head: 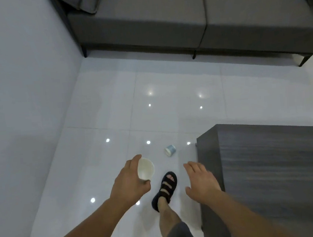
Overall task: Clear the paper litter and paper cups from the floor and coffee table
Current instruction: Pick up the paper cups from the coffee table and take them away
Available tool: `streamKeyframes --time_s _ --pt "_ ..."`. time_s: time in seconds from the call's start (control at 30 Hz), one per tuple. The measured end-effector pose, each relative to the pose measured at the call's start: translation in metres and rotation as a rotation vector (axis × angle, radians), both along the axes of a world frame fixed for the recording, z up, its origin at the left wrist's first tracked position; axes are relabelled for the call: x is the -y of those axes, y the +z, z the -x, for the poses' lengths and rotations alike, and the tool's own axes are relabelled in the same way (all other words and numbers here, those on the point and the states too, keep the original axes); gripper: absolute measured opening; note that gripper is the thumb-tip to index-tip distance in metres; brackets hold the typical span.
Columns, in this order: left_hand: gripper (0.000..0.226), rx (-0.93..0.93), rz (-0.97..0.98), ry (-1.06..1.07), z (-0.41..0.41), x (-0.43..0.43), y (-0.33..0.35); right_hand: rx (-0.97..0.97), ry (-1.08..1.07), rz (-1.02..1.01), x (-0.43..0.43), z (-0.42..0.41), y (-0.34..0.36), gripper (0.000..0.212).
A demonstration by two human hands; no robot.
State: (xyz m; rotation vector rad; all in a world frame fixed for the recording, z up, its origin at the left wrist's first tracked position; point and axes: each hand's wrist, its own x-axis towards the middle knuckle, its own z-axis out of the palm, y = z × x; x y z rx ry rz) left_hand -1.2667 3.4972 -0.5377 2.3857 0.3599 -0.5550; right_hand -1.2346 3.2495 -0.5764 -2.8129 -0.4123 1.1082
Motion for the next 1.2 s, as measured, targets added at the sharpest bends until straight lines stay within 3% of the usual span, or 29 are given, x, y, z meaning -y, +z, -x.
streamKeyframes --time_s 0.3,0.47,0.73,0.83,0.93,1.2 --pt "0.086 -0.047 -0.016 -0.115 -0.141 -0.028 -0.195 -0.033 0.123 0.056 -0.017 -0.121 -0.198 0.084" --pt "0.084 0.034 -0.019 -0.242 -0.211 -0.039 -0.343 0.007 0.169 0.104 -0.032 -0.157 -0.367 0.089" --pt "0.082 0.029 0.015 -0.321 -0.233 -0.039 -0.506 -0.001 0.395 0.273 -0.043 -0.159 -0.541 0.087" --pt "0.082 -0.003 0.025 -0.334 -0.23 -0.04 -0.525 0.075 0.372 0.282 -0.048 -0.157 -0.558 0.081" --pt "0.082 -0.04 0.024 -0.334 -0.232 -0.042 -0.514 0.07 0.213 0.208 -0.056 -0.16 -0.543 0.074" --pt "0.084 0.035 -0.006 -0.436 -0.235 -0.037 -0.347 0.073 -0.393 -0.123 -0.08 -0.141 -0.362 0.071"
